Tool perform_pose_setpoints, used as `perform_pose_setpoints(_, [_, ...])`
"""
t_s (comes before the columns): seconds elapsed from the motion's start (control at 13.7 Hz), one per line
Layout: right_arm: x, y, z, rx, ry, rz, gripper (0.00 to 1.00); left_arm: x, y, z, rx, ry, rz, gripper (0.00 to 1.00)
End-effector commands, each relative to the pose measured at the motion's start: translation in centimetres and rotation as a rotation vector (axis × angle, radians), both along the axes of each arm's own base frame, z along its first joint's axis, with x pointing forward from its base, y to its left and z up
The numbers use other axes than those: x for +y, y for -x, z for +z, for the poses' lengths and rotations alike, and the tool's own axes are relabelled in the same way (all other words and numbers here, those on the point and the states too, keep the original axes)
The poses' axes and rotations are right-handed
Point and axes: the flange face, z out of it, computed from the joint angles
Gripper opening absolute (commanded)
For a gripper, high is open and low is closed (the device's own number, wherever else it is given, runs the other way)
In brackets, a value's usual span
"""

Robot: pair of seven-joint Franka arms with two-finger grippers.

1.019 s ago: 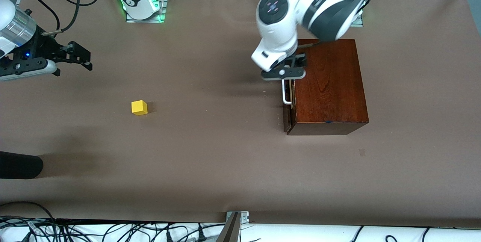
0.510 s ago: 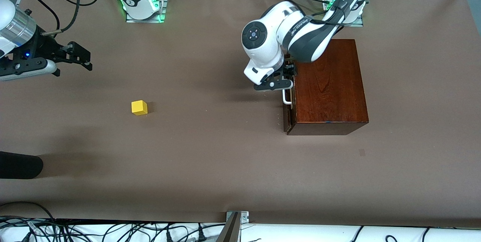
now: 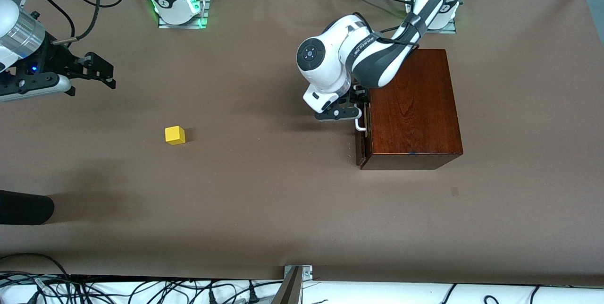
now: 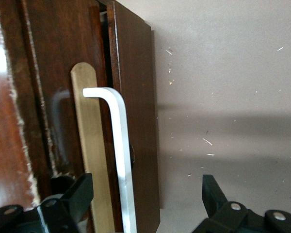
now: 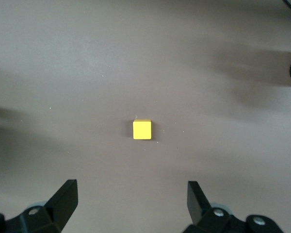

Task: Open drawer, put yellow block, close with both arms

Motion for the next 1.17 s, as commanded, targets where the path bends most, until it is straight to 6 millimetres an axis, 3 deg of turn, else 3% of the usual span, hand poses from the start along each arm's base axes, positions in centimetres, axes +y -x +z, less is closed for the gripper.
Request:
perform_pose_setpoints(0.0, [0.2,-0.2,0.6,-0.008,-0.008,-0.004,1.0,-0.5,-0.5,-0.9,-0.034,-0.007,0.008,1.0])
perform_pose_setpoints(0.36, [0.2,-0.2,0.6,-0.008,-0.008,-0.004,1.0,-1.5,-0.6,-1.8,-0.057,0.034,0.009,1.0])
perform_pose_setpoints(1.09, [0.2,-0.3,0.5,-0.009,-0.006,-0.004,1.0,-8.0,0.8,-0.8,-0.102,0.36,0.078,1.0])
